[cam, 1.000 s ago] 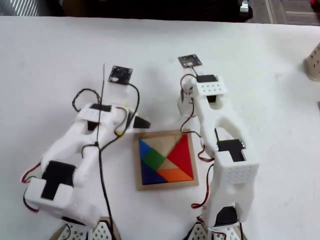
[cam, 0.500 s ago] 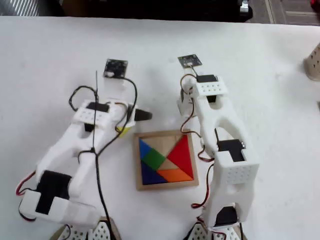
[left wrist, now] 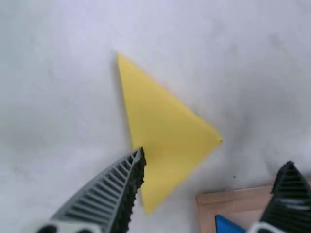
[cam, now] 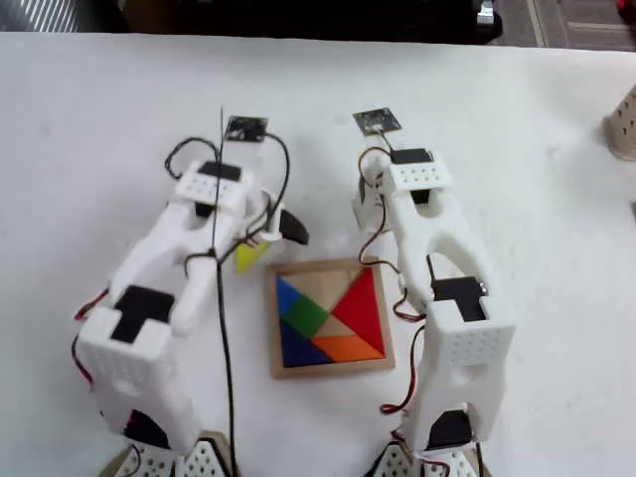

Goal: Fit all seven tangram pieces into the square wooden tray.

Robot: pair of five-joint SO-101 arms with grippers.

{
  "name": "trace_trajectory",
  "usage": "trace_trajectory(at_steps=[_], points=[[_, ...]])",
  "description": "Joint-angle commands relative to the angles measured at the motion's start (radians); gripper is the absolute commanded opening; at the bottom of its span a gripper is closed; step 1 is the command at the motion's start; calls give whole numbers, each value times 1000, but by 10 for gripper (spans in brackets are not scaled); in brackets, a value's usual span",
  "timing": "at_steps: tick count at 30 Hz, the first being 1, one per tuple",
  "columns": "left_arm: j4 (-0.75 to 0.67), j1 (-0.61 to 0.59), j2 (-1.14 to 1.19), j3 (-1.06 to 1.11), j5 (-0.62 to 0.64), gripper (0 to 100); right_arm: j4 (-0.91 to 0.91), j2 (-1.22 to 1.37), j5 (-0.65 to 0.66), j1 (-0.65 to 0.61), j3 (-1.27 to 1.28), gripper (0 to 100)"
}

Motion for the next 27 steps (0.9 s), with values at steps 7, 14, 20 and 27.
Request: trace_trajectory(at_steps=[7,14,20,27], points=[[78,-18,157,-146,12,400,8,-58,11,5,-6,17],[80,-39,160,-146,55,400,8,-56,11,7,-6,17],[97,-61,162,-146,58,400,8,-54,11,7,-6,17],[89,-59,162,-146,52,403,7,-53,11,7,-6,17]])
